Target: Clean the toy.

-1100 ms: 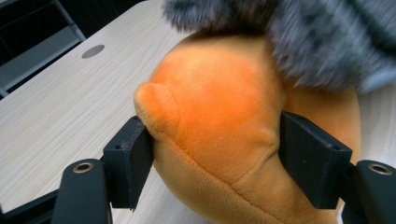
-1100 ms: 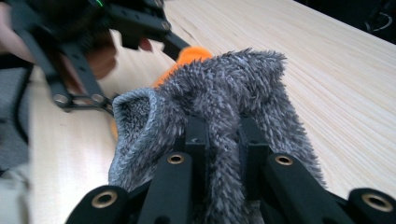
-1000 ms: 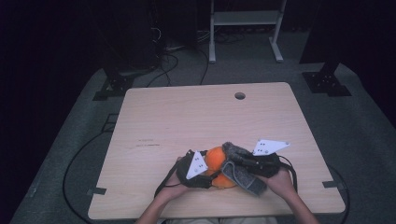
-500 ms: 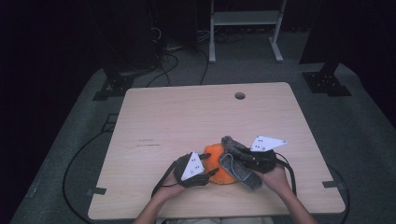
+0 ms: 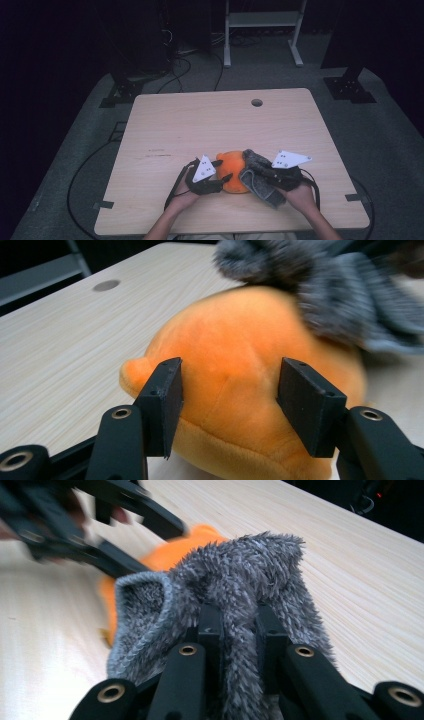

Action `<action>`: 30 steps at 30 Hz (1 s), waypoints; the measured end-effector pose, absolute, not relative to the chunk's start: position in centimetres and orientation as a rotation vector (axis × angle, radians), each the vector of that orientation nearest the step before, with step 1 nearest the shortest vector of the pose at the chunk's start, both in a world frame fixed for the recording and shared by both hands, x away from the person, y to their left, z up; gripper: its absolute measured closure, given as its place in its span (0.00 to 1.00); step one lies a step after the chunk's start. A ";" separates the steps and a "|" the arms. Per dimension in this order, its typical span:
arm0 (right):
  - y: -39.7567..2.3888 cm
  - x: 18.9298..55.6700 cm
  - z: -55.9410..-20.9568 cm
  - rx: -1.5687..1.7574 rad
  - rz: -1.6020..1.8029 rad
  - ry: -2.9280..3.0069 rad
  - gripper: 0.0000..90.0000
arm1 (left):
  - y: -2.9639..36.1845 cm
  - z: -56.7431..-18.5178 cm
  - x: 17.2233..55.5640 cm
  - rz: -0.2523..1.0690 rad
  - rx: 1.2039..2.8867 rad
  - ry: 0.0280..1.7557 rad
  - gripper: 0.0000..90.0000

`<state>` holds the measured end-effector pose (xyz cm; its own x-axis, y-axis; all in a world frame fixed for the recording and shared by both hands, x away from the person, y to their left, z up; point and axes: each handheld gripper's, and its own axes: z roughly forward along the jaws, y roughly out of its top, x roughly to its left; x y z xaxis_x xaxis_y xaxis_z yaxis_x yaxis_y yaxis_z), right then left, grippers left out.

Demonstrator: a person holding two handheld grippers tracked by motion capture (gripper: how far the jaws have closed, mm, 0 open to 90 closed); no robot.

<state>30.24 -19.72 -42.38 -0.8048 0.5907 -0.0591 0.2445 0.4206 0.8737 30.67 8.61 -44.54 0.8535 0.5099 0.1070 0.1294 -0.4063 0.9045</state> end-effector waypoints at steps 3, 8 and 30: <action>-20.7 30.8 -43.0 0.760 1.327 2.321 0.85 | 9.0 -44.1 30.8 0.381 1.951 0.433 0.48; -21.5 31.3 -43.3 0.765 1.321 2.319 0.85 | 9.5 -42.7 31.5 0.390 1.943 0.391 0.54; -18.5 26.1 -42.0 0.436 1.339 2.289 0.85 | 8.5 -43.8 33.0 0.377 1.977 0.449 0.65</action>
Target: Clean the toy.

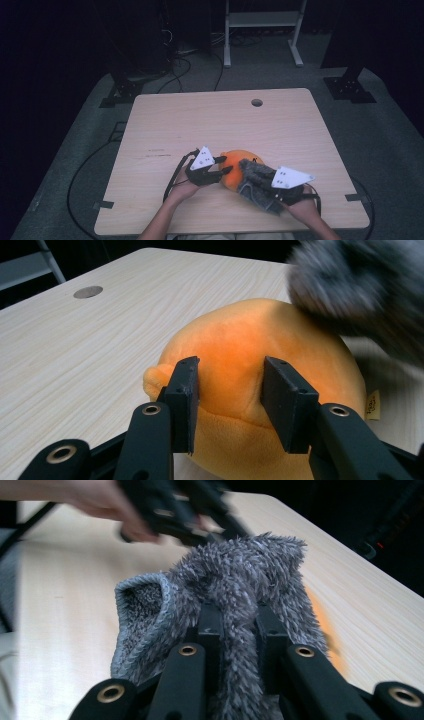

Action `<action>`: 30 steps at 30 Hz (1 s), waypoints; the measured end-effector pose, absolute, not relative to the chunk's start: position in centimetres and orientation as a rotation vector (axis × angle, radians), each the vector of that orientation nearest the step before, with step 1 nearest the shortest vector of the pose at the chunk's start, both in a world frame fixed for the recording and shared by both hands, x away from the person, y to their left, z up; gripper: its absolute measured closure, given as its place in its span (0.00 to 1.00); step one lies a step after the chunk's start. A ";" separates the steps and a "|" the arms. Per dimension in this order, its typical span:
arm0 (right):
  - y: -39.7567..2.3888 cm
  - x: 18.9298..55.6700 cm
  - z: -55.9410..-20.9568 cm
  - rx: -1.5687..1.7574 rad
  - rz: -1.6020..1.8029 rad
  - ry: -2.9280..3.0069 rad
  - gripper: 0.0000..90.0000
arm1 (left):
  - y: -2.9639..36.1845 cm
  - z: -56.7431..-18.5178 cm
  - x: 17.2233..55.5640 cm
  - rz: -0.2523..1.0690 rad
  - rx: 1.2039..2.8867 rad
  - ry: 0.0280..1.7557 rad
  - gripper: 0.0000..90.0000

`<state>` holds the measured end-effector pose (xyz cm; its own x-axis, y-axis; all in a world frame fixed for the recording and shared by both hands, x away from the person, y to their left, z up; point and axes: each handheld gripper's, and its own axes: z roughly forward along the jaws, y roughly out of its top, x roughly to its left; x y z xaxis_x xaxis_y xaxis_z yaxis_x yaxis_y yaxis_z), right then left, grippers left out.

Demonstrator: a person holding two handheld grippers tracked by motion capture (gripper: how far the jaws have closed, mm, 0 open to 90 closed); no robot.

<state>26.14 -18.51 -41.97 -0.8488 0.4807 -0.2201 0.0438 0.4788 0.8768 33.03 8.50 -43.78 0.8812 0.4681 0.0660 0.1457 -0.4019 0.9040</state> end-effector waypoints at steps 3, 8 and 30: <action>-16.6 25.7 -42.5 0.376 1.347 2.331 0.85 | 8.5 -43.9 33.1 0.368 1.970 0.461 0.65; -16.1 26.5 -43.5 0.387 1.270 2.345 0.86 | 8.5 -43.9 33.1 0.362 1.976 0.464 0.66; -22.6 29.6 -43.6 0.749 1.280 2.330 0.86 | 9.1 -44.6 33.1 0.373 2.006 0.478 0.63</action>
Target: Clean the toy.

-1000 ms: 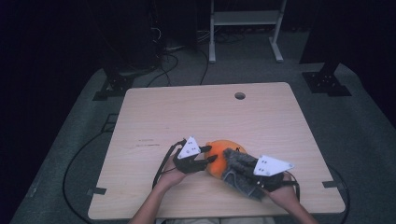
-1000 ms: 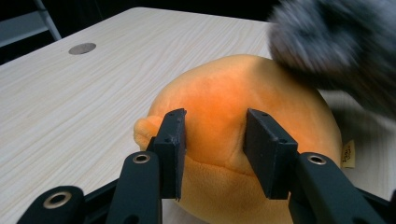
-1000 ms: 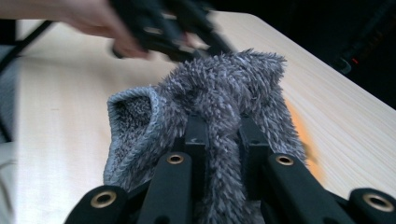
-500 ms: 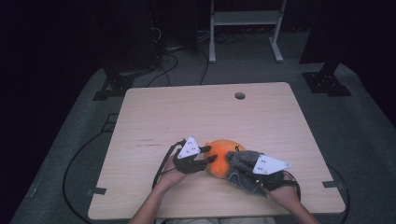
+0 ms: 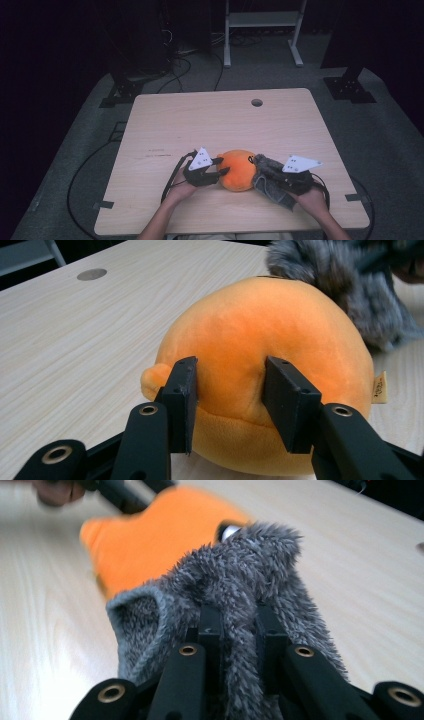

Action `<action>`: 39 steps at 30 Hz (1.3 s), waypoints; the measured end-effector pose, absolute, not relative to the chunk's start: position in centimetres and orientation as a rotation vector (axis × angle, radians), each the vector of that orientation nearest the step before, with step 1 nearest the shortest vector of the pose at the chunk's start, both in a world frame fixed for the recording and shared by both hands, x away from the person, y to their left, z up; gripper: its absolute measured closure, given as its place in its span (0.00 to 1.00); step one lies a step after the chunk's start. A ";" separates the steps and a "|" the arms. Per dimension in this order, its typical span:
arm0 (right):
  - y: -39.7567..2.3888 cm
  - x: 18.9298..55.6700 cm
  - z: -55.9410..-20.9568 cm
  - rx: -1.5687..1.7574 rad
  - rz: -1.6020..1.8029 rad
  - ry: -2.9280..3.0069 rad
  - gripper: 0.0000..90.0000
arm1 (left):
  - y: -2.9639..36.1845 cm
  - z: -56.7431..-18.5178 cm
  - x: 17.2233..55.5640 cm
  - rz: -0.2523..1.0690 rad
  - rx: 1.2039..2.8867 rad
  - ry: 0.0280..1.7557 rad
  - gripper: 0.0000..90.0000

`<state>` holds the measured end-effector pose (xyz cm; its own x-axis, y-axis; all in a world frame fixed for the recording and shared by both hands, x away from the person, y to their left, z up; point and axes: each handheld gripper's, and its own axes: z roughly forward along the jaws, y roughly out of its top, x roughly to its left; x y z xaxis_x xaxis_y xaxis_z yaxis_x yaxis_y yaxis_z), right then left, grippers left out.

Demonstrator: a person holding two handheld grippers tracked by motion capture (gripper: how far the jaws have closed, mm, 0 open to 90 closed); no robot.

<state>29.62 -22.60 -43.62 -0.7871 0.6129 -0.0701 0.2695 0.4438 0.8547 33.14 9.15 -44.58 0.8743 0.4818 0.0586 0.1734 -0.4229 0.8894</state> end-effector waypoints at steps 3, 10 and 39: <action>-22.2 30.1 -42.3 0.741 1.395 2.283 0.86 | 9.0 -44.6 33.0 0.383 2.015 0.465 0.63; -21.1 31.1 -43.4 0.754 1.418 2.378 0.86 | 9.3 -44.4 32.6 0.374 2.024 0.441 0.59; -20.6 32.0 -41.0 0.681 1.408 2.432 0.86 | 7.5 -44.1 30.6 0.451 2.071 0.282 0.42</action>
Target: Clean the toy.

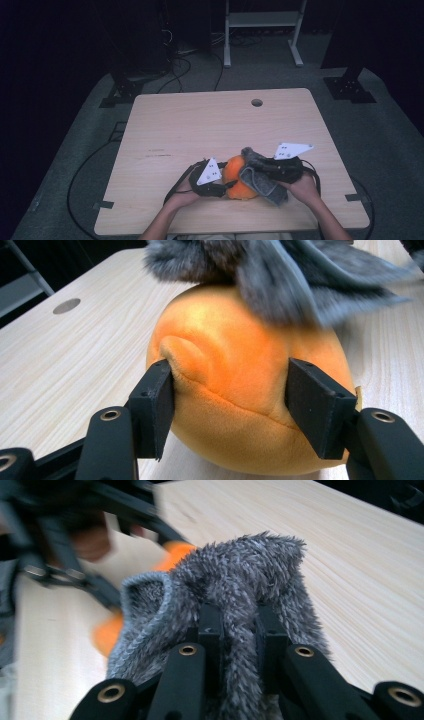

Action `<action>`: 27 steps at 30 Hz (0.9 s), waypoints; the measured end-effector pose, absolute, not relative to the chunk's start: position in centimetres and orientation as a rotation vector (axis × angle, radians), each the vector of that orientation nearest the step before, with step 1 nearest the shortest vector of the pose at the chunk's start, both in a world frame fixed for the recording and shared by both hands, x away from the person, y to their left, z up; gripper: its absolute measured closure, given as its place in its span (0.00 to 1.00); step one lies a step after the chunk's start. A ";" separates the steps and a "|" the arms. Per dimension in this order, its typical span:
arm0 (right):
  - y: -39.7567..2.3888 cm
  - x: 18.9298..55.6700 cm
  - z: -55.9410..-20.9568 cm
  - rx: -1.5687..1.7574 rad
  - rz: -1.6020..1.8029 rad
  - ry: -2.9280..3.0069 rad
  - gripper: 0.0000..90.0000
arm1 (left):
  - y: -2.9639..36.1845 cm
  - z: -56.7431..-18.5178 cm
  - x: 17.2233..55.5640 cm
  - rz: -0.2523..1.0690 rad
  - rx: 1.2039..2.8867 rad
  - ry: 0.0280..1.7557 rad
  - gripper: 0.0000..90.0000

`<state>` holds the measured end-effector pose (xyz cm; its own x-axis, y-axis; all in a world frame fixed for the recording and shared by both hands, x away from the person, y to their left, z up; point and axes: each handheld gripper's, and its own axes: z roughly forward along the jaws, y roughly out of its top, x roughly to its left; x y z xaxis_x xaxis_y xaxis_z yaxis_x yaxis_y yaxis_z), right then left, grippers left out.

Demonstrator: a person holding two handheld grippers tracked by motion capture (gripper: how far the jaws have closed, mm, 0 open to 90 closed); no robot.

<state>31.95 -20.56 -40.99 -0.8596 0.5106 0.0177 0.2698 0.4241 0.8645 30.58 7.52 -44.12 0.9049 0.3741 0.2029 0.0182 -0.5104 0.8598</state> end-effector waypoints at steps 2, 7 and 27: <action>-21.6 32.2 -41.6 0.748 1.420 2.434 0.86 | 7.6 -44.1 30.7 0.438 2.073 0.288 0.42; -21.4 30.5 -42.2 0.710 1.422 2.448 0.86 | 8.1 -43.2 31.7 0.213 2.003 0.447 0.18; -22.6 29.0 -42.7 0.757 1.501 2.431 0.86 | 5.0 -42.9 29.9 0.233 2.035 0.368 0.23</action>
